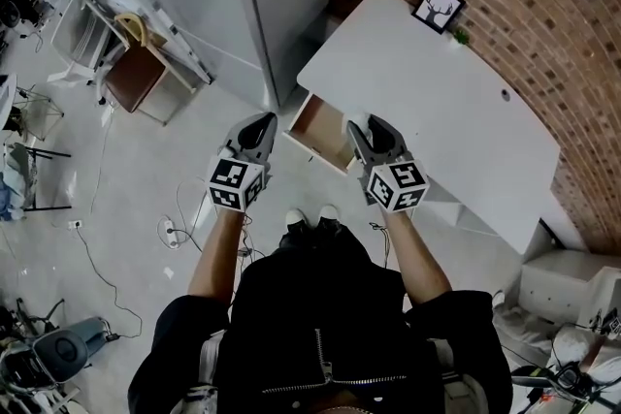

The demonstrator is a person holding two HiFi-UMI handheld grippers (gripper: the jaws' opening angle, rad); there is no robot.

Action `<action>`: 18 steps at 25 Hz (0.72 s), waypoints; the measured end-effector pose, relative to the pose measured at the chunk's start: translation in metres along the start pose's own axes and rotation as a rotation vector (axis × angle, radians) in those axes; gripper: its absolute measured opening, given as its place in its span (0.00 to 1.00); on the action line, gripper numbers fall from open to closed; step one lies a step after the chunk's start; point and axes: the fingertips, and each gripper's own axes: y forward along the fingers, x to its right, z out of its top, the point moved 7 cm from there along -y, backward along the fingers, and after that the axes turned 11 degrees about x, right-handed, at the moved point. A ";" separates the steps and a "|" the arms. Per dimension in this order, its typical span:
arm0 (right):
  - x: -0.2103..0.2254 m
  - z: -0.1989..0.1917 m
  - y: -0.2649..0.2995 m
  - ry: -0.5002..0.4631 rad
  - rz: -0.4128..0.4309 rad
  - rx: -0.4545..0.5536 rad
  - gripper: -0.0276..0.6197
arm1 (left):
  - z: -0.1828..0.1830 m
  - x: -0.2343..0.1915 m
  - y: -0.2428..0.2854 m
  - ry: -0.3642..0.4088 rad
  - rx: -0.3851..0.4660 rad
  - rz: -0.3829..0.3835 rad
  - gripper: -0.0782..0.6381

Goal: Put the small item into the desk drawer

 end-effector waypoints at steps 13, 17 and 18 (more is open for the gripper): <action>0.015 -0.012 0.013 0.014 0.023 -0.050 0.29 | -0.018 -0.010 0.011 -0.024 -0.030 0.033 0.14; 0.019 -0.032 0.013 0.026 0.020 -0.090 0.29 | -0.039 -0.008 0.015 -0.027 -0.067 0.028 0.14; 0.019 -0.039 0.012 0.033 0.017 -0.100 0.29 | -0.044 -0.007 0.014 -0.029 -0.076 0.025 0.14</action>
